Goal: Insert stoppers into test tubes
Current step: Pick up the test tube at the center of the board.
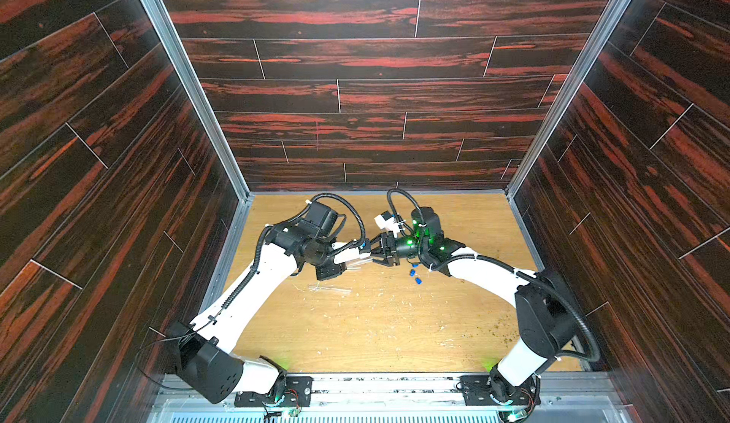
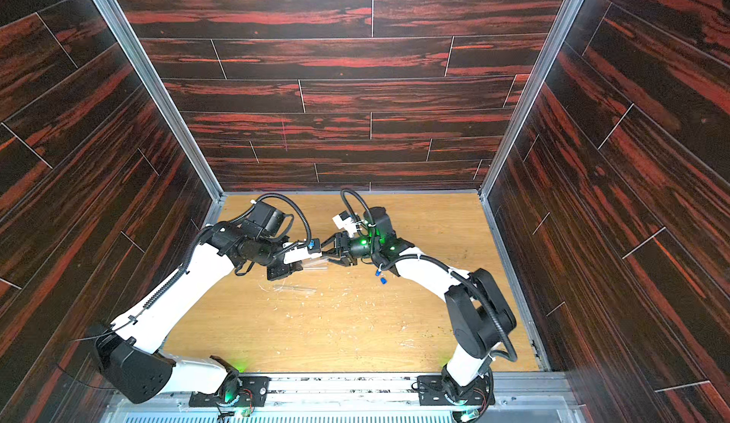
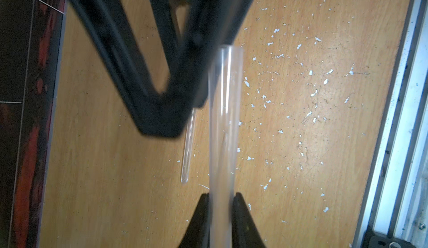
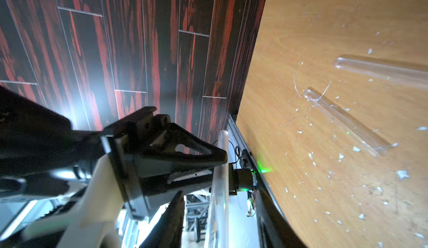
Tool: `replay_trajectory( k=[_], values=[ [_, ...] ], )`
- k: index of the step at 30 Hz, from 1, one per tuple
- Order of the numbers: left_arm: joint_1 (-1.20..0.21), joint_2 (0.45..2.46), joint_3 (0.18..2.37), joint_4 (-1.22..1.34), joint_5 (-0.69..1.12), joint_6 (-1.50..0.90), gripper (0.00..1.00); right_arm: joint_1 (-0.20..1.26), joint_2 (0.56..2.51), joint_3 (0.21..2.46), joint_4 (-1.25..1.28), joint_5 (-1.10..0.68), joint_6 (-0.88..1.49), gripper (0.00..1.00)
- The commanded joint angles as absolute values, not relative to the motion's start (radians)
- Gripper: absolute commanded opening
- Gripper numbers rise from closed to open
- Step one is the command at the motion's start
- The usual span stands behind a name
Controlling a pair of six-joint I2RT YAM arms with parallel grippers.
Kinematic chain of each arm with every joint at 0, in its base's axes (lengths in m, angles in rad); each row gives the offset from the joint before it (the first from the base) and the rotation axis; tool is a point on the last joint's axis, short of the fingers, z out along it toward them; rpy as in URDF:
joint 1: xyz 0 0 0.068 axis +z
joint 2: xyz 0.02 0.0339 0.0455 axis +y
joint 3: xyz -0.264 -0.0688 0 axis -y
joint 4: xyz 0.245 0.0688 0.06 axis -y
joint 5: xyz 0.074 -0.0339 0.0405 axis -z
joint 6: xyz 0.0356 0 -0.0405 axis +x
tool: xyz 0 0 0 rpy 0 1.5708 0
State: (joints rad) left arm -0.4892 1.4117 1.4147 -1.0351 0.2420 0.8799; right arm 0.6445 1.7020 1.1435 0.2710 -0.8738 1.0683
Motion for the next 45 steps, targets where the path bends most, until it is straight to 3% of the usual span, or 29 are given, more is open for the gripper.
replay_trajectory(
  k=[1,23,33,35,45],
  values=[
    [-0.497,1.421,1.443,-1.044,0.227,0.9,0.1,0.662,1.742,1.179,0.294,-0.894,1.082,0.46],
    [-0.512,1.432,1.448,-1.006,0.178,0.874,0.1,0.713,1.822,1.235,0.287,-0.904,1.078,0.26],
    [-0.517,1.438,1.464,-1.009,0.179,0.861,0.12,0.713,1.828,1.231,0.298,-0.913,1.079,0.1],
    [-0.517,1.433,1.458,-1.005,0.179,0.856,0.17,0.713,1.825,1.223,0.299,-0.909,1.076,0.1],
    [-0.516,1.378,1.409,-0.988,0.091,0.781,0.67,0.679,1.769,1.152,0.321,-0.899,1.08,0.09]
  ],
)
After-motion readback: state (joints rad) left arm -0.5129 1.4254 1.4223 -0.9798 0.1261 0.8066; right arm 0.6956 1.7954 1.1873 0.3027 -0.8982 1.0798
